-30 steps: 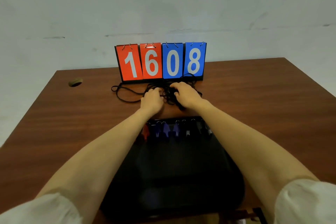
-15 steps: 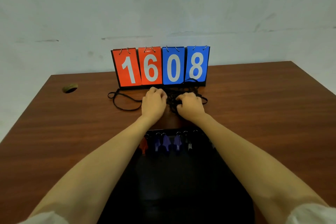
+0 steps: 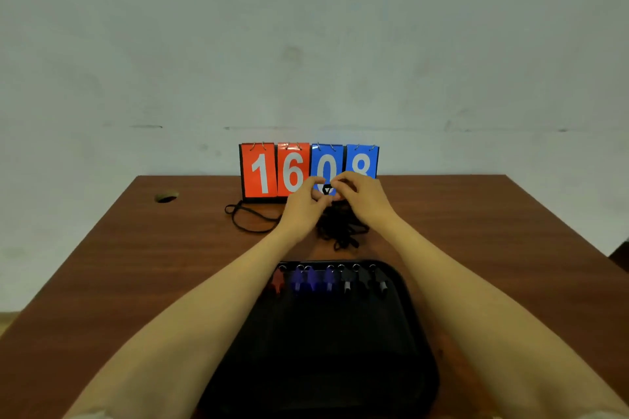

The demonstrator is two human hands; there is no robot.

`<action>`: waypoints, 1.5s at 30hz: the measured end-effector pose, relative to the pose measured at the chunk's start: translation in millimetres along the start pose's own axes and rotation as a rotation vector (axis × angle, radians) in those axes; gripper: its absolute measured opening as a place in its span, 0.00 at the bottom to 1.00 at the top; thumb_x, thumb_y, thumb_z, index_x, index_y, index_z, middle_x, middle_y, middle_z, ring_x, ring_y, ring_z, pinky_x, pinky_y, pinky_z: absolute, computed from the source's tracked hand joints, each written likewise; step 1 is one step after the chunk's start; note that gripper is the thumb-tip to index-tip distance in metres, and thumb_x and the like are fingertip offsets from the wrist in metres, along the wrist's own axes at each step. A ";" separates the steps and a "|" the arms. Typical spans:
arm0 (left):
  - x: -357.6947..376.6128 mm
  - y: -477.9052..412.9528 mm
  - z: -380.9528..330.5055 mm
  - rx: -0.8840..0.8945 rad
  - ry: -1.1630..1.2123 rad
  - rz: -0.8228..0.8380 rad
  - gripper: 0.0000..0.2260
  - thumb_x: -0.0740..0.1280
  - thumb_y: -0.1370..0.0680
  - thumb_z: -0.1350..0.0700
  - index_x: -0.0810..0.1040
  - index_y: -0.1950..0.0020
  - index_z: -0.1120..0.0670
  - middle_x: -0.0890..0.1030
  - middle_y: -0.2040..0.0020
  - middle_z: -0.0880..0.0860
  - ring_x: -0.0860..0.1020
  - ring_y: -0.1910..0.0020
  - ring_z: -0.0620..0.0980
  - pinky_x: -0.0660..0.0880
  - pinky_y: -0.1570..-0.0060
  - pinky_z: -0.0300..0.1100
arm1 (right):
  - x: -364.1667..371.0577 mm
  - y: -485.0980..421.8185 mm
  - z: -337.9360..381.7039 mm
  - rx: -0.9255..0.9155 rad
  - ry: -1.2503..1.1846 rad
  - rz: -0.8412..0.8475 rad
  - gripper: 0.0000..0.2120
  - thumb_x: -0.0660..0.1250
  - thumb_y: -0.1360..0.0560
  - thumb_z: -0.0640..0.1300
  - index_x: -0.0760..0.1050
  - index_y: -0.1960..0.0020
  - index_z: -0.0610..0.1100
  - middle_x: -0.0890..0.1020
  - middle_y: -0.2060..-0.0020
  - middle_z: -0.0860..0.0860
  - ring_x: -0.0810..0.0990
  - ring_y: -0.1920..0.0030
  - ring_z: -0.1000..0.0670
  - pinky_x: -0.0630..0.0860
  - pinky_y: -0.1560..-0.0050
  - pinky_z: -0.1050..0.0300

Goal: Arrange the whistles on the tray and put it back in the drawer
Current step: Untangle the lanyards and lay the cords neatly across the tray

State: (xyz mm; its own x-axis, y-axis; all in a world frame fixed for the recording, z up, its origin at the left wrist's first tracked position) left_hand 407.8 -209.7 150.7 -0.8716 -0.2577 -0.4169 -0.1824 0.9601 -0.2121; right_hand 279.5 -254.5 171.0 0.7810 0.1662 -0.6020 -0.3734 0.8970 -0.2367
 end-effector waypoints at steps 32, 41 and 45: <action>-51.4 33.8 -123.1 0.122 0.055 -0.032 0.10 0.61 0.20 0.54 0.79 0.45 0.57 0.78 0.61 0.50 0.74 0.64 0.46 0.70 0.66 0.34 | -180.6 42.8 124.1 -0.234 -0.162 -0.673 0.09 0.61 0.21 0.40 0.78 0.45 0.42 0.80 0.56 0.53 0.81 0.62 0.55 0.76 0.58 0.70; -99.6 66.0 -60.8 0.118 -0.522 -0.181 0.13 0.60 0.19 0.53 0.80 0.40 0.56 0.83 0.49 0.55 0.78 0.48 0.55 0.70 0.49 0.47 | -150.3 72.8 55.0 0.009 0.078 -0.570 0.09 0.63 0.22 0.46 0.81 0.49 0.43 0.84 0.54 0.49 0.79 0.55 0.50 0.76 0.53 0.53; -106.2 89.5 -34.4 0.051 -0.507 -0.112 0.14 0.60 0.19 0.55 0.78 0.38 0.58 0.80 0.46 0.57 0.77 0.46 0.55 0.70 0.47 0.43 | -126.8 95.6 25.0 0.109 0.134 -0.475 0.09 0.64 0.23 0.46 0.82 0.50 0.44 0.84 0.54 0.48 0.81 0.54 0.47 0.78 0.53 0.50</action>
State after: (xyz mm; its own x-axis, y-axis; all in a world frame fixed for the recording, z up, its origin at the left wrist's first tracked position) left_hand 468.4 -92.6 206.4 -0.5157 -0.3906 -0.7626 -0.2282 0.9205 -0.3171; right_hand 157.3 -179.6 243.7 0.7781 -0.3186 -0.5413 0.0678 0.8994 -0.4319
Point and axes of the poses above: each hand's wrist, its own y-axis away from the middle knuckle, its own x-axis out of the palm, z = x × y, the point moved 2 cm from there along -y, towards the middle knuckle
